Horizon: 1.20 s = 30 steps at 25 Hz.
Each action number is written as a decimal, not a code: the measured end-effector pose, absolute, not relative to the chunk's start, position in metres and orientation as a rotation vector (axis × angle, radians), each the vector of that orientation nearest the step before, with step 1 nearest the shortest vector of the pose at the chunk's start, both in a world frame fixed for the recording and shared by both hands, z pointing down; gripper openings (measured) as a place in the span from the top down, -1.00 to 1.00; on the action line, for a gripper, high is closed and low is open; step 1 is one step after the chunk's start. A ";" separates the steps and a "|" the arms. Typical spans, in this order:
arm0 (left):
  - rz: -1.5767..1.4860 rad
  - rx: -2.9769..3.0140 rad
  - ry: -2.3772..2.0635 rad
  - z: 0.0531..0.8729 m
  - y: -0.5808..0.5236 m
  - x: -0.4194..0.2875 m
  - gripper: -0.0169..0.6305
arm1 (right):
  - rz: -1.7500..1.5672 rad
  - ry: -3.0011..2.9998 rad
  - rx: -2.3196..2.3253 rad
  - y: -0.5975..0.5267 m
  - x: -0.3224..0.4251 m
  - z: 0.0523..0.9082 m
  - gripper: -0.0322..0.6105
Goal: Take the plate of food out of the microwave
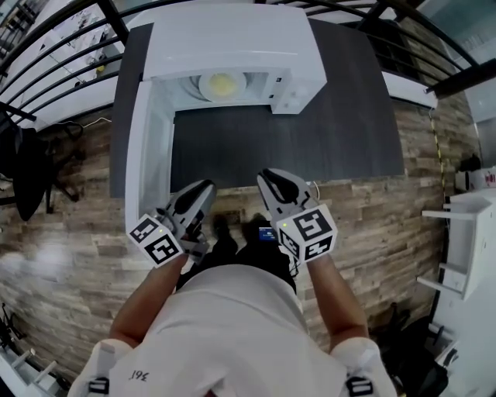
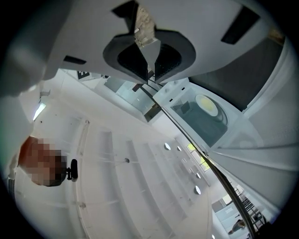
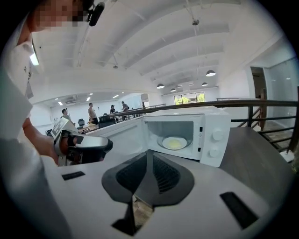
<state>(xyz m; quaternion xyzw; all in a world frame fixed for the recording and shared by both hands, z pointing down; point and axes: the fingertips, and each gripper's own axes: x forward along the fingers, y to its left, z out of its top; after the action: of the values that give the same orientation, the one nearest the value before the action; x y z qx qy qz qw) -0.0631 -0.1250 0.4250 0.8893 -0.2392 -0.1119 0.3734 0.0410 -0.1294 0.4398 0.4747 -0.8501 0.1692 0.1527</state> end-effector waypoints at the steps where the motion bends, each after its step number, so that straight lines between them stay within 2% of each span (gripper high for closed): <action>1: -0.287 2.273 -0.615 0.426 -0.127 -0.062 0.85 | 0.473 -2.437 1.348 -0.133 0.041 0.441 0.84; 20: -0.300 2.208 -0.805 0.445 -0.176 -0.048 0.85 | 0.454 -2.471 1.104 -0.194 0.048 0.471 0.84; 30: -0.279 2.198 -0.830 0.460 -0.208 -0.033 0.85 | 0.342 -2.407 1.041 -0.234 0.042 0.494 0.84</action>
<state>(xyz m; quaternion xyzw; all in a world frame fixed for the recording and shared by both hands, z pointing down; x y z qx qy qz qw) -0.0334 -0.2082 0.4602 0.8601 -0.3248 -0.1090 0.3780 0.0420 -0.2339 0.4939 0.3815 -0.8822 0.1253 0.2461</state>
